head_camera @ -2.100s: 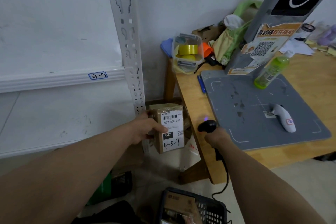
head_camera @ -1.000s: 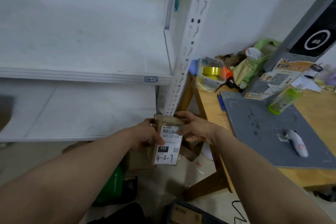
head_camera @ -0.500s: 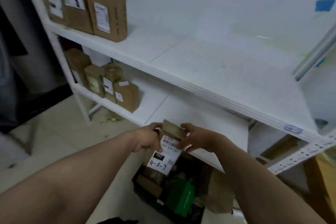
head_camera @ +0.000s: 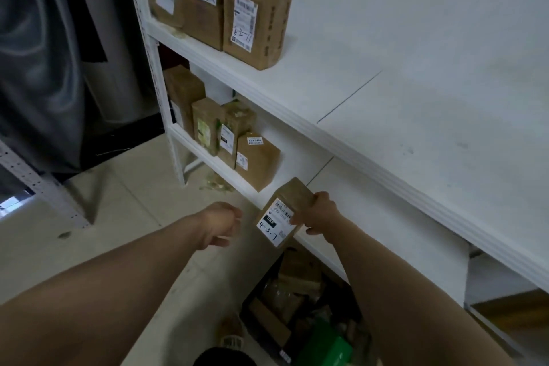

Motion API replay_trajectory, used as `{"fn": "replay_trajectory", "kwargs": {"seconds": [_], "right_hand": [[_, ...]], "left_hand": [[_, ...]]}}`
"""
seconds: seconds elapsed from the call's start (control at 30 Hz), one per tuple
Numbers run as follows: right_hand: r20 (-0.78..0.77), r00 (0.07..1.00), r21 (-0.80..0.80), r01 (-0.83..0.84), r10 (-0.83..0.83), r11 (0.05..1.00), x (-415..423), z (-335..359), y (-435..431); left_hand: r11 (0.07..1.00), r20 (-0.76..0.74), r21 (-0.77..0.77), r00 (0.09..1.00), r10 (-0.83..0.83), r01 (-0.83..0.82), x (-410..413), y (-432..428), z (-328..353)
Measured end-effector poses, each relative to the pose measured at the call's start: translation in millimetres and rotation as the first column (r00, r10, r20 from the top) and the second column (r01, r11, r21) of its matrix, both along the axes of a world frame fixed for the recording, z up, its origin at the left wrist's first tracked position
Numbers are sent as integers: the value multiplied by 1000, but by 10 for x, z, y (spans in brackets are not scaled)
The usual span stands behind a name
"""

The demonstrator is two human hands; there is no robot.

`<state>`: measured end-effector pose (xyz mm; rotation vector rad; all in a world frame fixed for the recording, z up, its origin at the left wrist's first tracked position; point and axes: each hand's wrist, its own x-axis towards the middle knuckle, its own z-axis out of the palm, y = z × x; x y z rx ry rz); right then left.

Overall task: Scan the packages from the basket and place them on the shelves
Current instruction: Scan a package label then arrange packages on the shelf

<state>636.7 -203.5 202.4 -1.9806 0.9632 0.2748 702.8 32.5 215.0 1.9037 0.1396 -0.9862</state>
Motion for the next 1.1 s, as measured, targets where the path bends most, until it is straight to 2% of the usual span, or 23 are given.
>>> {"fn": "replay_trajectory", "kwargs": {"seconds": [0.2,0.47,0.73,1.1], "right_hand": [[-37,999,6,28,-28,1000,634,-263,-433],[-80,997,-18,-4,3,1000,1422,-691,-804],[-147,989,-88,-4,-9,996,1899,-1276,-813],[-230,967,-67,92,-105,994,2169,-1841,-801]], "left_hand": [[1000,-23,13,999,24,-24,740,-292,-51],[997,15,70,999,-42,40,1350,-658,-248],[989,14,127,996,-84,82,1898,-809,-563],[975,-30,200,995,-94,98,2426,-711,-915]]}}
